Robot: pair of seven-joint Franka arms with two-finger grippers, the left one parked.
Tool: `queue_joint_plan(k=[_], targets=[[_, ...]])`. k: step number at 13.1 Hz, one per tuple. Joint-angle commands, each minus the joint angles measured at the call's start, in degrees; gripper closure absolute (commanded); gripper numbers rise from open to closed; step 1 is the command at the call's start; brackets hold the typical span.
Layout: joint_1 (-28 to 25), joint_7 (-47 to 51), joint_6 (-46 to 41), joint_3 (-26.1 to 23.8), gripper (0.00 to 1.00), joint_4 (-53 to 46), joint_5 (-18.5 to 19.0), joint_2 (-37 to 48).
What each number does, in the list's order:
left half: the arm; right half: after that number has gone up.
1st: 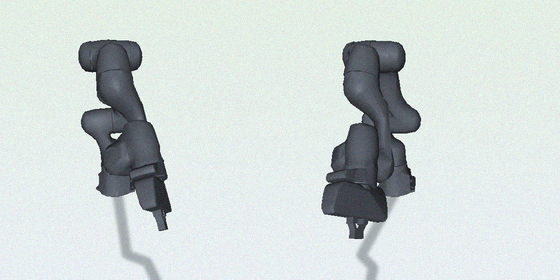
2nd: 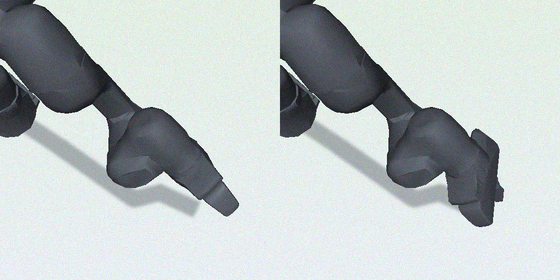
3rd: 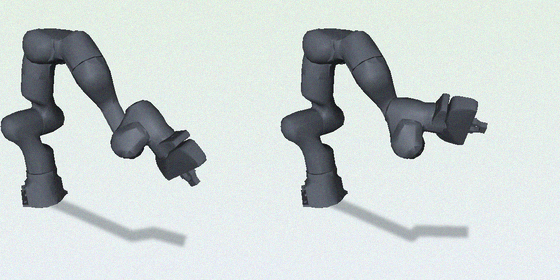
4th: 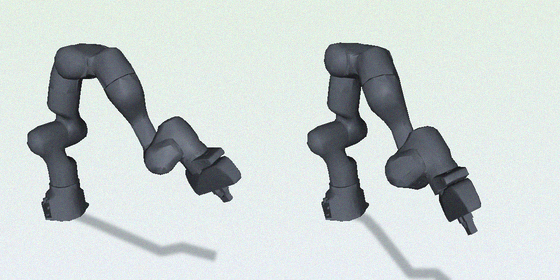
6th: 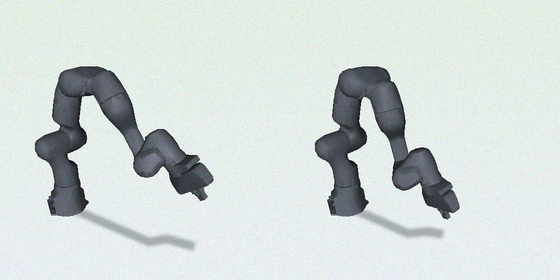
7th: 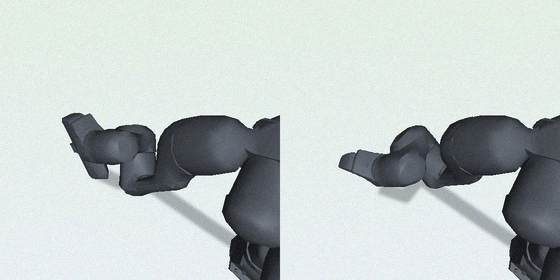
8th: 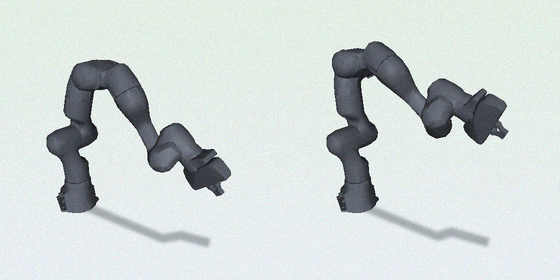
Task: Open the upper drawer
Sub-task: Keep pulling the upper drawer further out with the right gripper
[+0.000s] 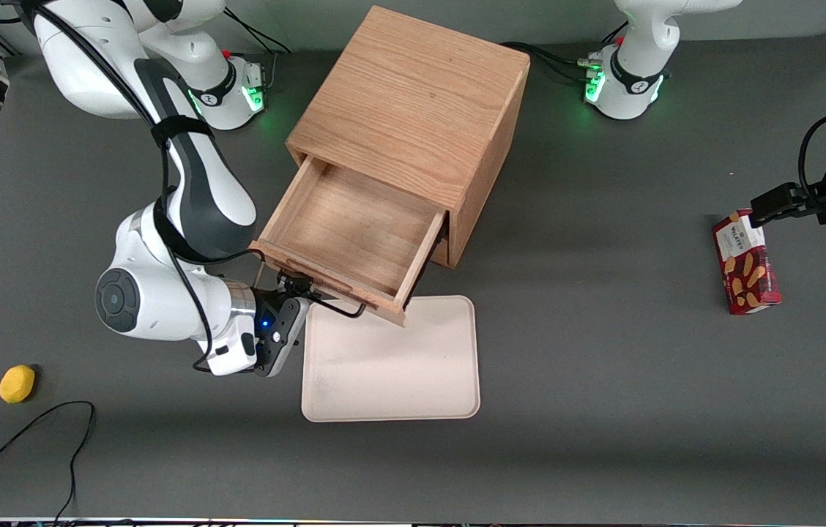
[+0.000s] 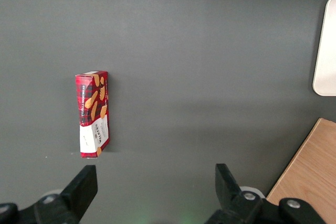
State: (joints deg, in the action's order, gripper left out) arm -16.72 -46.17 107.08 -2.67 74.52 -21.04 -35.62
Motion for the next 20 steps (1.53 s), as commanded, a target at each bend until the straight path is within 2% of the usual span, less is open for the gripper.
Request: queue_joint_plan(k=[1,9,20], targets=[[0.72,-1.99,-0.82,-0.49,0.00,-3.68,-0.14,-2.17],[2.30,-2.17,-0.64,-0.58,0.00,-4.74,-0.40,-2.96],[2.83,-2.26,2.78,-0.58,0.00,-6.67,-4.70,-4.72]])
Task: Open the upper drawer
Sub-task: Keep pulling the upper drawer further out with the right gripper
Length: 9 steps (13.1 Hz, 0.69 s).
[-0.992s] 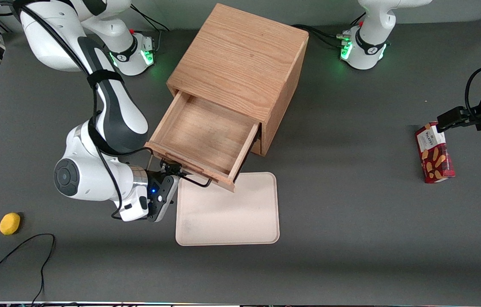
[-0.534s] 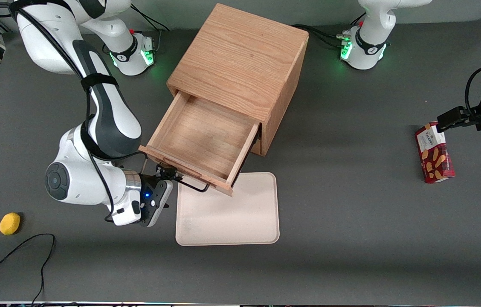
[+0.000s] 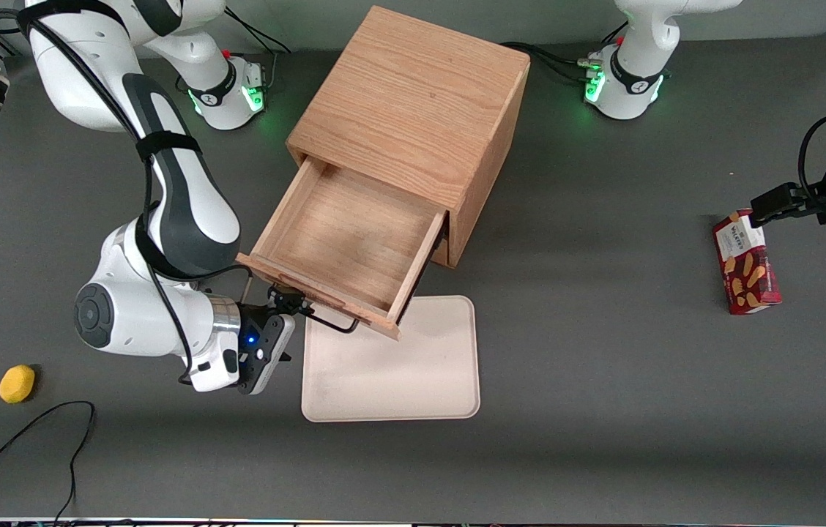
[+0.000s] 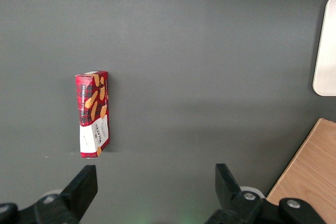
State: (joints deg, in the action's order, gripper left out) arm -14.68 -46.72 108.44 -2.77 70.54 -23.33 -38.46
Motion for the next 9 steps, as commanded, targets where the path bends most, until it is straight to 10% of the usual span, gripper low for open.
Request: queue_joint_plan(k=[1,9], targets=[[0.79,-1.71,2.03,-0.49,0.00,-2.77,-2.68,-1.96],[1.32,-2.93,4.32,-0.49,0.00,-4.80,-3.03,-3.54]])
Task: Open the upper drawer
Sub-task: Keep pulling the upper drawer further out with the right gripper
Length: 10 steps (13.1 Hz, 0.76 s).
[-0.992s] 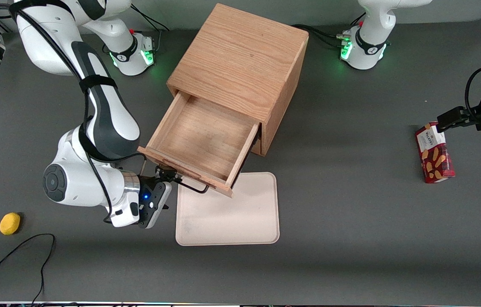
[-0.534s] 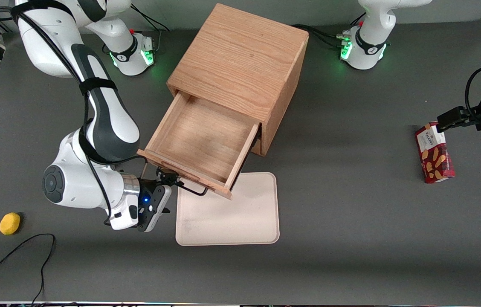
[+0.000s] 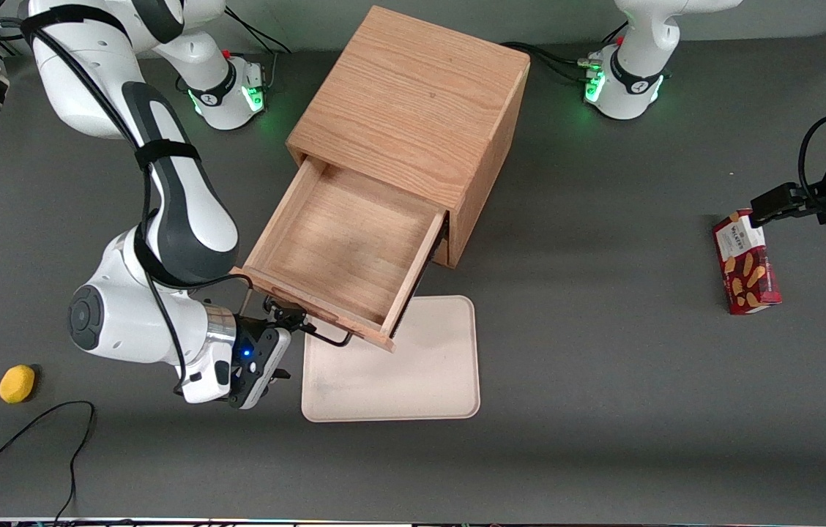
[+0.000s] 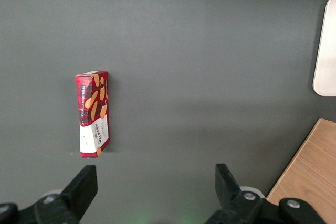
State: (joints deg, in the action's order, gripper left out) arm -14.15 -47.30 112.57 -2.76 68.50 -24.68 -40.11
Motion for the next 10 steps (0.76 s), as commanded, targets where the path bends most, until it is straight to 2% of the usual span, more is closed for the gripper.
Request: queue_joint_plan(k=[1,10], targets=[[1.14,-2.45,0.28,-0.49,0.00,-2.76,-1.69,-1.90],[2.63,-3.94,1.60,-0.66,0.00,-2.76,-1.77,-2.34]])
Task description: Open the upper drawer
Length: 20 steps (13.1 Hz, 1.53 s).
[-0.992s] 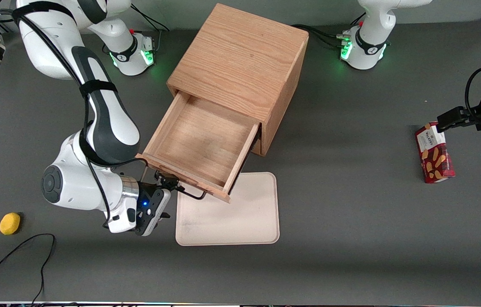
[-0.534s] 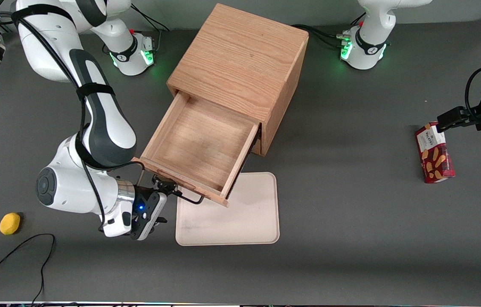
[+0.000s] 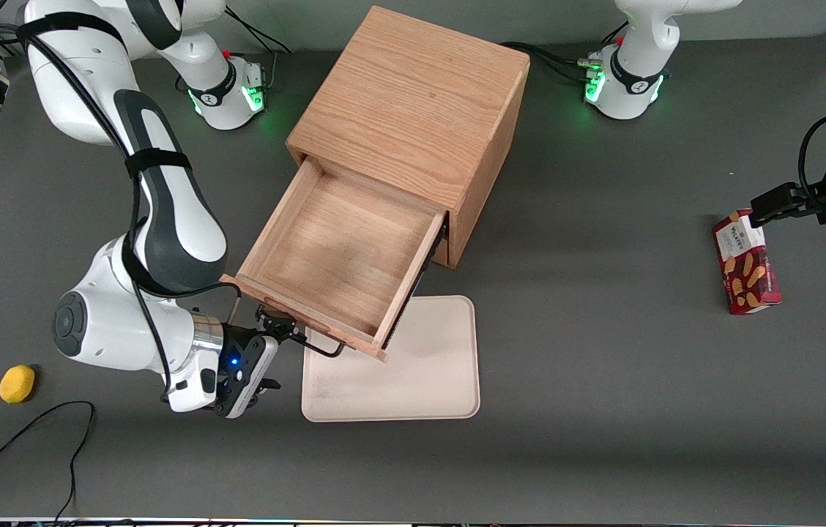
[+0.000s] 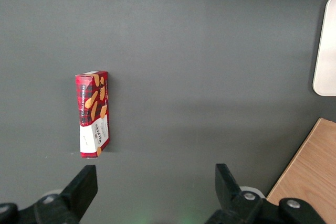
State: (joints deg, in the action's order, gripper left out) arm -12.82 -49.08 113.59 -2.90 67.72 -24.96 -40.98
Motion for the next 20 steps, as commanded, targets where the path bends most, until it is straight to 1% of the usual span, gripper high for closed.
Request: queue_joint_plan(k=[1,3,9,13,17,19,20], targets=[[1.40,-2.60,1.19,-0.44,0.00,-1.97,-1.85,-1.47],[1.66,-3.82,1.46,-0.36,0.00,-1.89,-3.69,-1.47],[2.19,-3.31,0.75,-0.53,0.00,-1.97,-3.87,-1.21],[2.28,-1.46,-3.63,-0.36,0.00,-2.32,-3.70,0.02],[2.28,2.84,-10.04,0.35,0.00,-5.93,-3.08,0.64],[2.80,5.21,-12.51,1.83,0.00,-5.93,-2.82,2.47],[2.63,7.83,-13.82,2.97,0.00,-5.93,-1.95,3.70]])
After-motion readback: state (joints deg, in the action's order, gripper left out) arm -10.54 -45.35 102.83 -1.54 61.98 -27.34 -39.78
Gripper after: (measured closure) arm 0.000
